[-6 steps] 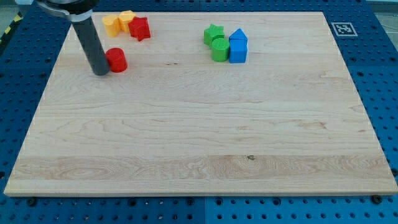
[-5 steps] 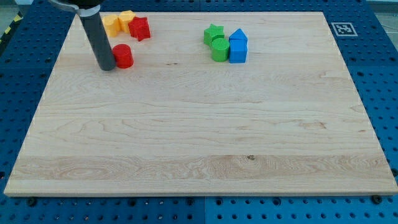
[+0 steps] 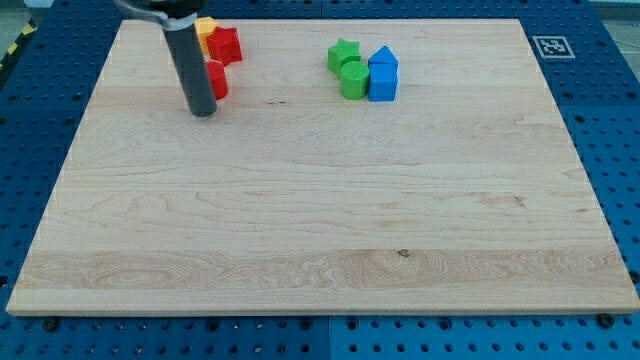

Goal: Push the red circle into the bottom of the red star

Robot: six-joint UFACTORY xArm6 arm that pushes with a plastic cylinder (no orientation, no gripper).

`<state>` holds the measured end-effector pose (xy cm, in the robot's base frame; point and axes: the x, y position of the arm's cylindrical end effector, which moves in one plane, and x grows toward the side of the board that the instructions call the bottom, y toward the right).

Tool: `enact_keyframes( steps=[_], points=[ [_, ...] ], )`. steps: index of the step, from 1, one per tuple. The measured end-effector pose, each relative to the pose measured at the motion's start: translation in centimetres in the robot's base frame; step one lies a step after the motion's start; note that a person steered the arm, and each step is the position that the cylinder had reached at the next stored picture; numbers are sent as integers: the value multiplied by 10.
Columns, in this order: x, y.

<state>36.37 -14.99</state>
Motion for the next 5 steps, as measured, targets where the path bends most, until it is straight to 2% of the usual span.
enact_keyframes(
  steps=[5],
  points=[
    [-19,14]
  ],
)
